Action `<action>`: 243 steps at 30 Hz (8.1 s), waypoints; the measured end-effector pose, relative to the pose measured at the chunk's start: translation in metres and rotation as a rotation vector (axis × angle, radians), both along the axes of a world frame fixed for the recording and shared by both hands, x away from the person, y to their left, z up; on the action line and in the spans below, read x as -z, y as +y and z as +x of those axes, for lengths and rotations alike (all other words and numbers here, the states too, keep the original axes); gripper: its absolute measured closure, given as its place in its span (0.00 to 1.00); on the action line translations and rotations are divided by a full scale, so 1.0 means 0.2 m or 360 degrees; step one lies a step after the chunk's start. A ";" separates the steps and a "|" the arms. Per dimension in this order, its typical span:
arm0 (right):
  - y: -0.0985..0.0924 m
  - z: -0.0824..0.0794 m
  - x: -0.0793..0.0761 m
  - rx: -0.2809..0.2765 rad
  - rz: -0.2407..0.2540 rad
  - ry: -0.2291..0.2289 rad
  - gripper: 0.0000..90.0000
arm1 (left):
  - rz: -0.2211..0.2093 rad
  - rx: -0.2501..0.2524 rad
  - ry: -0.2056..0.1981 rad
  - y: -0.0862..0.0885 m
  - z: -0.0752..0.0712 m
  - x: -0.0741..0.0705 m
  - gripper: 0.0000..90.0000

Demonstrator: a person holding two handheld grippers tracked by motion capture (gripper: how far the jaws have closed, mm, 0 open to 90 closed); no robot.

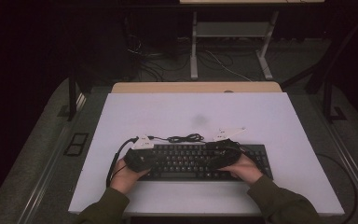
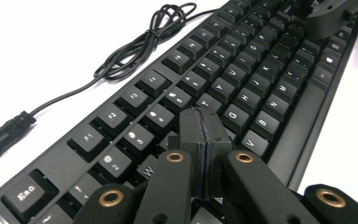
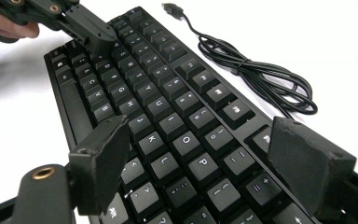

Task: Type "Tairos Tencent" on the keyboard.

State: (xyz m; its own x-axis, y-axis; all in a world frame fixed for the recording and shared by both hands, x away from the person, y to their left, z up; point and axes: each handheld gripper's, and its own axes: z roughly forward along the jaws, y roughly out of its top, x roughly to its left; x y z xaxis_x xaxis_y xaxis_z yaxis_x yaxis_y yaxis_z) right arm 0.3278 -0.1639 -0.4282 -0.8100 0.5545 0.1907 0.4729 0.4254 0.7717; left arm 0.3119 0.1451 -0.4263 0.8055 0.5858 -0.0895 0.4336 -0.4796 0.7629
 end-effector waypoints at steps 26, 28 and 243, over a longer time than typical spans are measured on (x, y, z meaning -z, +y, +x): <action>-0.02 0.00 0.00 0.0013 0.0002 -0.0005 0.23 | 0.0064 -0.0002 0.0006 -0.01 0.05 0.03 0.98; -0.02 0.00 0.00 0.0013 0.0001 -0.0006 0.23 | 0.0062 -0.0006 0.0013 -0.01 0.05 0.03 0.98; -0.34 -0.12 0.00 0.0226 0.0124 -0.0115 0.18 | -0.0177 0.0016 -0.0044 0.03 -0.08 -0.04 0.26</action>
